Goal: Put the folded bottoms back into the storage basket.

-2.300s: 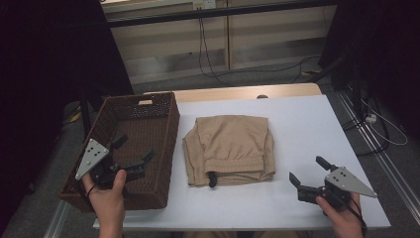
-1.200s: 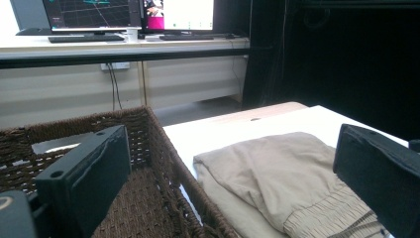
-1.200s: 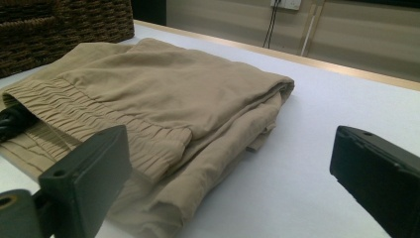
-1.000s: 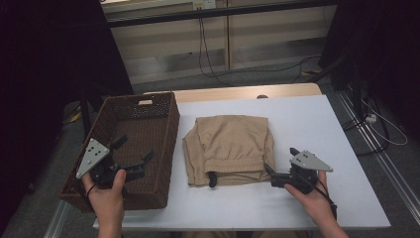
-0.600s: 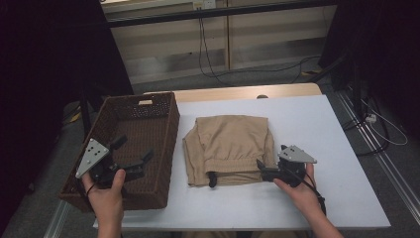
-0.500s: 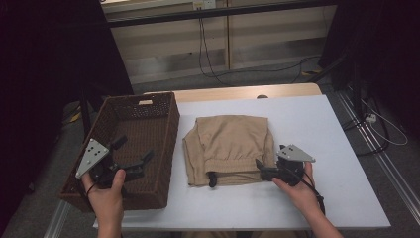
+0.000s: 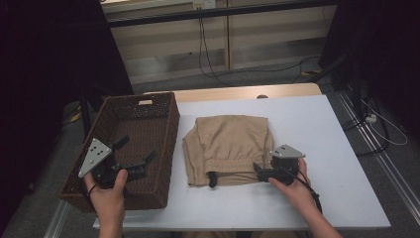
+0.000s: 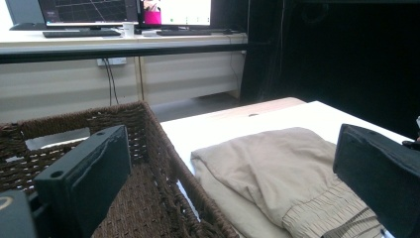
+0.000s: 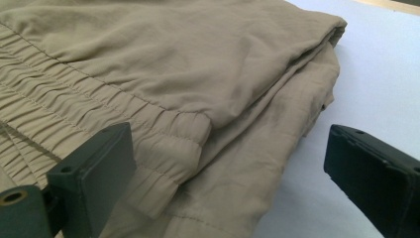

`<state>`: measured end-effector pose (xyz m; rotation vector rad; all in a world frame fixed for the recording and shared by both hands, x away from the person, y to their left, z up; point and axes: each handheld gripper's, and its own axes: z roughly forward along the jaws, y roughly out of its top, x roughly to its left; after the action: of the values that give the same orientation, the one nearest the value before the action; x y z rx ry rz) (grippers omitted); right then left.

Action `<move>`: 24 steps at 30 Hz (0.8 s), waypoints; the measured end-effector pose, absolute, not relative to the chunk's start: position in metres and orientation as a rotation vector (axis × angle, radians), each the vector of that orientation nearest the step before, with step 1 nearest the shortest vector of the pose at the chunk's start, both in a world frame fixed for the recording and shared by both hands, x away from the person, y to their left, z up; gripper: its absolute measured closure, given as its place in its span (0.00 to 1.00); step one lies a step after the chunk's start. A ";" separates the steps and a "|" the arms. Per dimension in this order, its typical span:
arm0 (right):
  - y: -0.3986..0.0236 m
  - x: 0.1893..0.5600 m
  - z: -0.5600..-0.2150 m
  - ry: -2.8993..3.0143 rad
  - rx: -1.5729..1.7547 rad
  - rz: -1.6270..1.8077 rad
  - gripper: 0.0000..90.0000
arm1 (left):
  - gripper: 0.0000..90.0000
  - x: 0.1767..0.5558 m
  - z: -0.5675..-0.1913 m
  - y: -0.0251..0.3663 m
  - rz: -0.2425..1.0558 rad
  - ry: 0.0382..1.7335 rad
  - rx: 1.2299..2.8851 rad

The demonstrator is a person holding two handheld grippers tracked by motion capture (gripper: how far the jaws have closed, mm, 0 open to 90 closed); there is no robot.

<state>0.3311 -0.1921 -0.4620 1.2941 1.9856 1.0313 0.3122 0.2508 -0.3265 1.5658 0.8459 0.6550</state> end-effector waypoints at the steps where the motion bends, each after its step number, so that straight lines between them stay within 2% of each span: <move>1: -0.192 0.331 -0.462 1.994 1.306 1.032 0.06 | 0.02 0.312 -0.326 0.251 0.656 0.847 1.568; 17: -0.191 0.335 -0.467 2.135 1.475 1.026 0.05 | 0.02 0.312 -0.326 0.251 0.659 0.846 1.575; 22: -0.188 0.333 -0.466 2.142 1.449 1.021 0.10 | 0.02 0.312 -0.326 0.250 0.660 0.845 1.578; 24: -0.188 0.333 -0.466 2.150 1.433 1.033 0.15 | 0.02 0.312 -0.326 0.250 0.660 0.844 1.584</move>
<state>0.3328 -0.1878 -0.4660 1.4332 2.1503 1.0329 0.3116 0.2497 -0.3259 1.5838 0.8440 0.6600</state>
